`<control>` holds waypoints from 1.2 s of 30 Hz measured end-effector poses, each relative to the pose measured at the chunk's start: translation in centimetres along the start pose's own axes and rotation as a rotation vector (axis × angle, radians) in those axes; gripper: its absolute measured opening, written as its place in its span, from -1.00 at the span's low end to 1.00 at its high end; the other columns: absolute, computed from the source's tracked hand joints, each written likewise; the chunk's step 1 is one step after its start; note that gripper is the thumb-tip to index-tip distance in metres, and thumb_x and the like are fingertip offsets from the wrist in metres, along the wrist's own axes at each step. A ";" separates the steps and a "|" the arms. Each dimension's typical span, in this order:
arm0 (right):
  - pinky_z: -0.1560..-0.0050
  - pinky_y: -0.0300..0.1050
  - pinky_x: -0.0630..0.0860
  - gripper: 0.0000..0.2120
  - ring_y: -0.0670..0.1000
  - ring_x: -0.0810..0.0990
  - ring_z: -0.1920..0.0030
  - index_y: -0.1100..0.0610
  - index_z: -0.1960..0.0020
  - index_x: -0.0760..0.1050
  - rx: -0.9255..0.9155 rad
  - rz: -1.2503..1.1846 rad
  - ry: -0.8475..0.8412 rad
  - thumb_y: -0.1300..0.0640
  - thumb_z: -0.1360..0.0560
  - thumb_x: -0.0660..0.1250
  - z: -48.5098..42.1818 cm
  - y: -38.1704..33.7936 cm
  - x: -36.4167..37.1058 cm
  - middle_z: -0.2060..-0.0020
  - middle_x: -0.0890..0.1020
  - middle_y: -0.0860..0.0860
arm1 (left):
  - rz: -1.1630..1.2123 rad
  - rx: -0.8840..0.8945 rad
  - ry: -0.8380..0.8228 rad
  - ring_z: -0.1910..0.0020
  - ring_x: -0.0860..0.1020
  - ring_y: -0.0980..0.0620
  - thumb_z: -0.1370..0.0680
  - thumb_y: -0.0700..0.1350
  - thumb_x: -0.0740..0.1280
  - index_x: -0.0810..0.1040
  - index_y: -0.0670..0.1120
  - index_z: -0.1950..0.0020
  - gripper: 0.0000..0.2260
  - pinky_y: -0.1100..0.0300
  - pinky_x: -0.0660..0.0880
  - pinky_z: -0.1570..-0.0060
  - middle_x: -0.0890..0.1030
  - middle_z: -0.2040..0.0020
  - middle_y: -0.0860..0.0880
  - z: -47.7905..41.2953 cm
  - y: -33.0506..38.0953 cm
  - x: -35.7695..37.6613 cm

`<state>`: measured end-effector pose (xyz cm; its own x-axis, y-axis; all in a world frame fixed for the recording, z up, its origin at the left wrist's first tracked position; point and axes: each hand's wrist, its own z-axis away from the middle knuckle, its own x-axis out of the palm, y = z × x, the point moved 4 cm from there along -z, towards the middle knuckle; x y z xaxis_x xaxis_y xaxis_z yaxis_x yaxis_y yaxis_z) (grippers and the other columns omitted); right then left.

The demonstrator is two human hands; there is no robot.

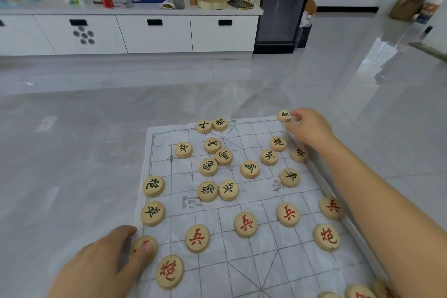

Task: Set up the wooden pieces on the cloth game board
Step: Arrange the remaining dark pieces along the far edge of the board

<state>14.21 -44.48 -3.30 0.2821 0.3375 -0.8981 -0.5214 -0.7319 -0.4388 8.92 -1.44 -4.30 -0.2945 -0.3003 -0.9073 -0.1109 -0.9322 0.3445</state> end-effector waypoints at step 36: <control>-0.20 0.06 0.23 -0.35 0.06 0.43 -0.20 -0.03 -0.32 0.35 -0.240 0.187 -0.015 -0.38 -0.36 0.22 -0.8 -4.4 1.7 -0.11 0.53 -0.03 | -0.025 -0.007 0.009 -0.17 0.47 0.14 -0.49 0.32 0.08 0.27 0.17 -0.33 -0.54 0.30 0.37 -0.03 0.49 -0.17 0.16 0.3 0.4 -0.5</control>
<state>17.59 -41.19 -2.85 0.1862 0.1907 -0.9638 -0.3575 -0.9006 -0.2472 8.73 -1.61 -3.68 -0.2835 -0.2789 -0.9175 -0.1114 -0.9407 0.3204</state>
